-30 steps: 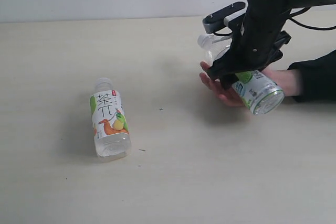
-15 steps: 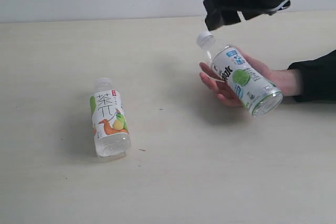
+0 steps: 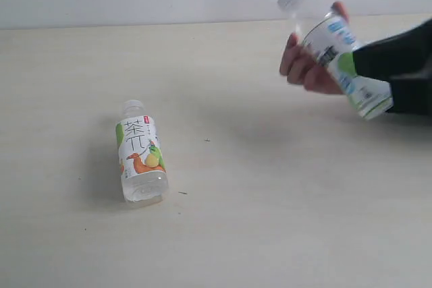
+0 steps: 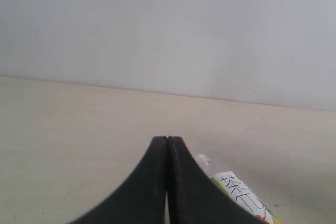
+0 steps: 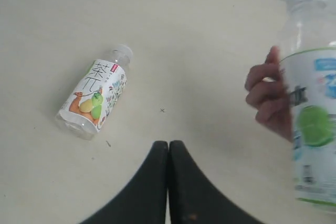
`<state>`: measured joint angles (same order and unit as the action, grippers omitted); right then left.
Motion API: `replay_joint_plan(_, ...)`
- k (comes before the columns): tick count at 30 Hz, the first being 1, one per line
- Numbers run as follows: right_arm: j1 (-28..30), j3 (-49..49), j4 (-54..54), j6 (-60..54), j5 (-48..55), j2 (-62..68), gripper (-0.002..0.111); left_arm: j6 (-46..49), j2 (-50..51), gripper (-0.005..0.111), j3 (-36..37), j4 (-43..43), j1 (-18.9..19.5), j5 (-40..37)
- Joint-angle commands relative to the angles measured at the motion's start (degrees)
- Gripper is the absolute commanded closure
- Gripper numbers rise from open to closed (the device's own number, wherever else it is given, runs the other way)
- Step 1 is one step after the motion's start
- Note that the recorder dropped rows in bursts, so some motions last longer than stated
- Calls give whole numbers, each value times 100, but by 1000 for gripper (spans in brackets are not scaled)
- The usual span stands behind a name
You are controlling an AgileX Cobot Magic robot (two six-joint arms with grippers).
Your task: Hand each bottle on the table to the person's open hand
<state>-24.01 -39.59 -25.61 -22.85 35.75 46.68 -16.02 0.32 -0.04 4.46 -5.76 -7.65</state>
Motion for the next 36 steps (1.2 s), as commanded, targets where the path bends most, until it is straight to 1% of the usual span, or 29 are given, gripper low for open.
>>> replay_joint_plan(1, 36, 497, 116, -57, -286, -948, 108, 0, -32, 107, 4, 7, -2, 2)
replay_joint_plan(5, 36, 632, 235, -57, -357, -1632, 108, 0, -32, 107, 4, 7, -2, 2)
replay_joint_plan(9, 36, 674, 247, -57, -435, -1994, 108, 0, -32, 107, 4, 7, -2, 2)
replay_joint_plan(18, 36, 880, 221, 18, -693, -2033, 108, 0, -32, 107, 4, 7, -2, 2)
replay_joint_plan(36, 36, 880, 221, 18, -706, -2033, 108, 0, -32, 107, 4, 7, -2, 2)
